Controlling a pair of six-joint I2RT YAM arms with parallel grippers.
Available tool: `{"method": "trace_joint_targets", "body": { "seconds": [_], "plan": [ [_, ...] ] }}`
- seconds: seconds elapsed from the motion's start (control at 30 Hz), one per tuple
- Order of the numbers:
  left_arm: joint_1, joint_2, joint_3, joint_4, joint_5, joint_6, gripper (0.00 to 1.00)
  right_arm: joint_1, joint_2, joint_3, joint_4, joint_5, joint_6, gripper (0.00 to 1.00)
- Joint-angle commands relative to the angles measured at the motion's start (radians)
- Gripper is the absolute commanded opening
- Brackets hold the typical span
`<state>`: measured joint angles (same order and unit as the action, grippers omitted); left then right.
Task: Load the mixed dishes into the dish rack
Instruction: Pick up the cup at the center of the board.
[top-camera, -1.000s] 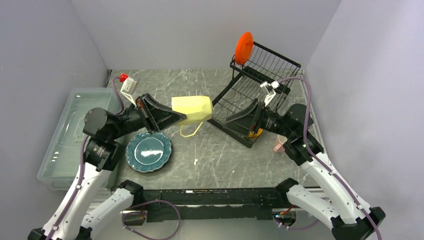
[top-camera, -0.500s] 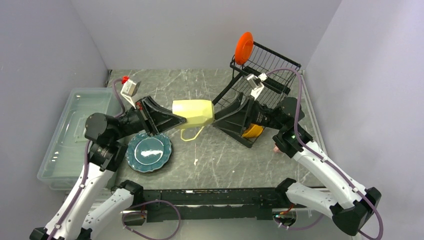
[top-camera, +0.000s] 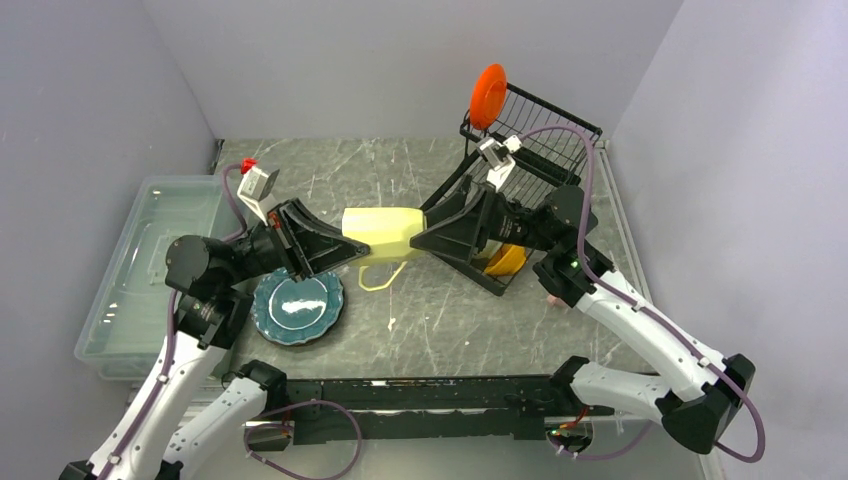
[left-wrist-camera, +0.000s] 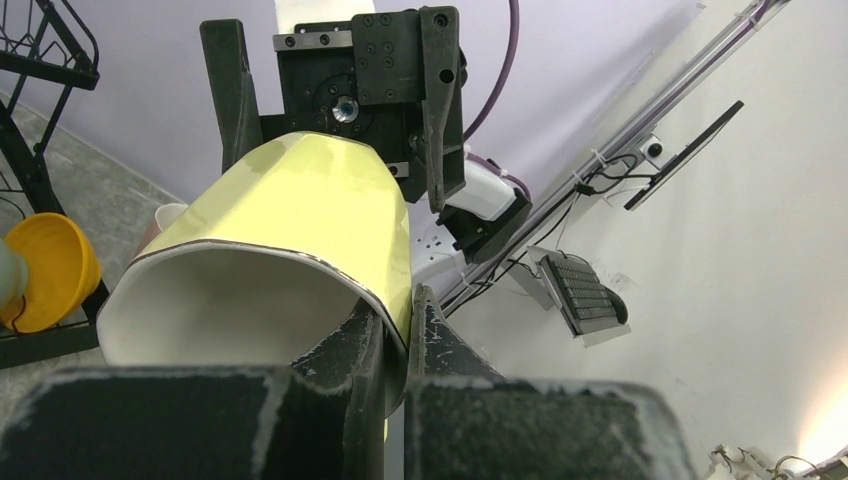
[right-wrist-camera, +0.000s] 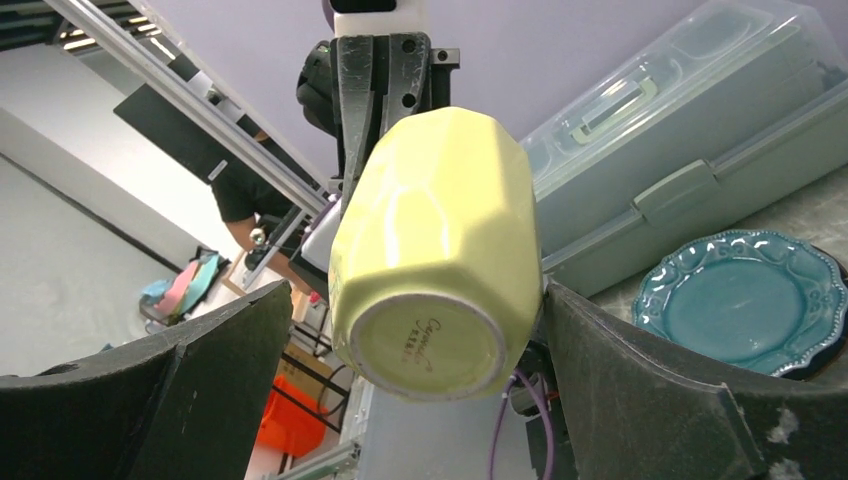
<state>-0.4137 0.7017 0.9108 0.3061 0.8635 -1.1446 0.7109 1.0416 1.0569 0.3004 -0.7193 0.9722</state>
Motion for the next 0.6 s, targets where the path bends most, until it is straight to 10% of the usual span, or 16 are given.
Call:
{"method": "trace_joint_targets", "body": {
  "seconds": [0.0, 0.57],
  "plan": [
    [-0.002, -0.033, 0.032, 0.075, -0.011, 0.021, 0.0, 0.021, 0.011, 0.063, 0.087, 0.02, 0.001, 1.0],
    [-0.002, -0.036, 0.04, 0.043, -0.024, 0.046, 0.0, 0.083, 0.034, 0.074, 0.059, 0.059, -0.023, 0.94]
  ]
}}
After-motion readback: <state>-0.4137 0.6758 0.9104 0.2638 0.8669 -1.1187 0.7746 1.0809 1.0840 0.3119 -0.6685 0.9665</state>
